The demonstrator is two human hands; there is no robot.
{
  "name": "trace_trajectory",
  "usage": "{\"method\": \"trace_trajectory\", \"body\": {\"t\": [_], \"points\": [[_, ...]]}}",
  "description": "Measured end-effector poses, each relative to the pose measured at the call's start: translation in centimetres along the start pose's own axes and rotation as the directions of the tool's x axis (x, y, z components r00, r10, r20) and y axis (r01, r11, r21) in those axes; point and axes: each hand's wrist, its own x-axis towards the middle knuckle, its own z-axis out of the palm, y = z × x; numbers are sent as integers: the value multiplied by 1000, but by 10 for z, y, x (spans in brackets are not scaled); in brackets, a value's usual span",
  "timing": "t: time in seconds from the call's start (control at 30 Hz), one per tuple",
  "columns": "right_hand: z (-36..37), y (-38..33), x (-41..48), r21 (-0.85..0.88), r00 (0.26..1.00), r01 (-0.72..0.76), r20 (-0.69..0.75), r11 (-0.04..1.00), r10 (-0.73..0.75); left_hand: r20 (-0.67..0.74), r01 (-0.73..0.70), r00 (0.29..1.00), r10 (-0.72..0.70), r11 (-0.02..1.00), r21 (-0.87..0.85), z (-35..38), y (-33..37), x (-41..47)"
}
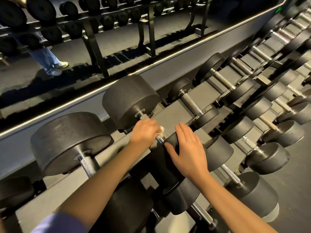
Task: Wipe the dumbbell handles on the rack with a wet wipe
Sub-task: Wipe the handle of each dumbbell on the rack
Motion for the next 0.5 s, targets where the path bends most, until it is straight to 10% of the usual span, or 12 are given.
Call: {"method": "trace_trajectory", "body": {"t": [0.5], "points": [[0,3,-4,20,999,47,10,999,-47,-163,68,982,-99,979,-190,8,5,4]]}}
